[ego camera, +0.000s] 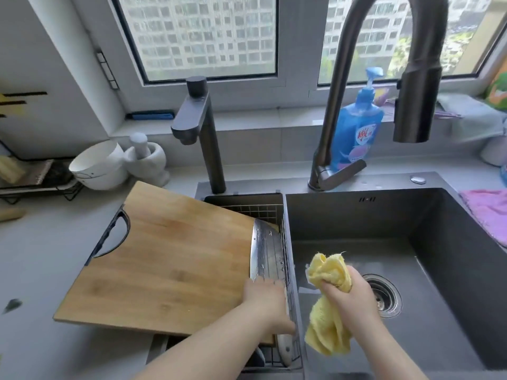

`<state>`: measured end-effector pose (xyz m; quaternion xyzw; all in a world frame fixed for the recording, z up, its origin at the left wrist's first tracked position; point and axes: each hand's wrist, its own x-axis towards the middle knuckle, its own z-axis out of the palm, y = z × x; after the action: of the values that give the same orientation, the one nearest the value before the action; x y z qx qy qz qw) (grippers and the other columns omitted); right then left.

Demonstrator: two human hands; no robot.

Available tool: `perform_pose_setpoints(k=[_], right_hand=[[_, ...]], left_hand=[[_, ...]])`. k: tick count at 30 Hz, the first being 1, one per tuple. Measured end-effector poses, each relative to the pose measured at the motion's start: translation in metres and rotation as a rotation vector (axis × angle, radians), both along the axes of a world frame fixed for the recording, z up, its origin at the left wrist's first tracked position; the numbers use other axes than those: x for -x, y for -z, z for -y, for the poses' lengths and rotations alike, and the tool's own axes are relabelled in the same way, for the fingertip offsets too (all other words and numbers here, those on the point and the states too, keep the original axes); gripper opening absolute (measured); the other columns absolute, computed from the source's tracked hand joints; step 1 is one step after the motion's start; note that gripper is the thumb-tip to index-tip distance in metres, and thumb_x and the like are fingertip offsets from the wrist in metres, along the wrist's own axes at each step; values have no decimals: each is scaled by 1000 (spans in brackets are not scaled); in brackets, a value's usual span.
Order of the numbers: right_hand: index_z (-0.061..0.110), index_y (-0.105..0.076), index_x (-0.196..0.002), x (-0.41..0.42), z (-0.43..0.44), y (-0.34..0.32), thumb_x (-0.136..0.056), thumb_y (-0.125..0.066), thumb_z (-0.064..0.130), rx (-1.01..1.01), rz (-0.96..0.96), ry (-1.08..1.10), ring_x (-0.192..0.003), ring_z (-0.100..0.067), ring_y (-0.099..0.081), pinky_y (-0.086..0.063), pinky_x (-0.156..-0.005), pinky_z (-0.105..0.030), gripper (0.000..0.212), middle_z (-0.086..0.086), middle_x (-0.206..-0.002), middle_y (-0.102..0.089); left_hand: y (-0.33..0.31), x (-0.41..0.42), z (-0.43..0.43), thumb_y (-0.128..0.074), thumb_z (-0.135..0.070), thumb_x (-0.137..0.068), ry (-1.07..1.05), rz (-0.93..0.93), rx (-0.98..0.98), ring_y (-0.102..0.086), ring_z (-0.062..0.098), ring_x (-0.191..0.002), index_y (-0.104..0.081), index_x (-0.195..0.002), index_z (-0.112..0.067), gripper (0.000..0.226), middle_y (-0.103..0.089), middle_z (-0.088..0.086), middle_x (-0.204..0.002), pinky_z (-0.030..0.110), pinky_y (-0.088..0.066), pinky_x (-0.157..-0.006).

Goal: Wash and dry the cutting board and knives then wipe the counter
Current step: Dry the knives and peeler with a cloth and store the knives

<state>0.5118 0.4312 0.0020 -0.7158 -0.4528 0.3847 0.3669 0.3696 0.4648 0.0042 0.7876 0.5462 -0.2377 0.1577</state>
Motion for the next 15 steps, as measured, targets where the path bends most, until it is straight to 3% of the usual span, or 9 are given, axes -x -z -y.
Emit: perform_pose_setpoints(k=[3, 9, 12, 15], right_hand=[[27, -51, -73, -3, 0, 2, -81, -64, 9, 19, 6, -1, -75, -21, -55, -39, -65, -31, 23, 0, -76, -60], [24, -52, -79, -8, -4, 4, -83, -63, 12, 5, -1, 1, -70, -13, -51, -37, -59, -24, 17, 5, -74, -57], [18, -54, -83, -8, -1, 9, -83, -63, 12, 32, 13, 4, -76, -20, -53, -37, -62, -28, 11, 1, -76, -58], [22, -52, -77, -7, 3, 12, -83, -63, 10, 30, -10, -9, -69, -12, -50, -36, -60, -19, 18, 6, -72, -56]], left_hand=[[14, -9, 10, -57, -49, -80, 141, -144, 19, -31, 30, -128, -20, -142, -9, 83, -36, 14, -138, 44, -20, -107], [29, -6, 19, -54, -62, -77, 203, -210, -75, -33, 31, -124, -4, -144, -3, 102, -35, 15, -135, 46, -18, -108], [34, -8, 19, -55, -64, -76, 183, -232, -74, -31, 30, -126, 2, -146, -5, 108, -32, 14, -138, 48, -15, -110], [35, -10, 21, -56, -60, -78, 169, -252, -65, -23, 31, -132, 5, -146, -10, 104, -24, 14, -145, 51, -6, -112]])
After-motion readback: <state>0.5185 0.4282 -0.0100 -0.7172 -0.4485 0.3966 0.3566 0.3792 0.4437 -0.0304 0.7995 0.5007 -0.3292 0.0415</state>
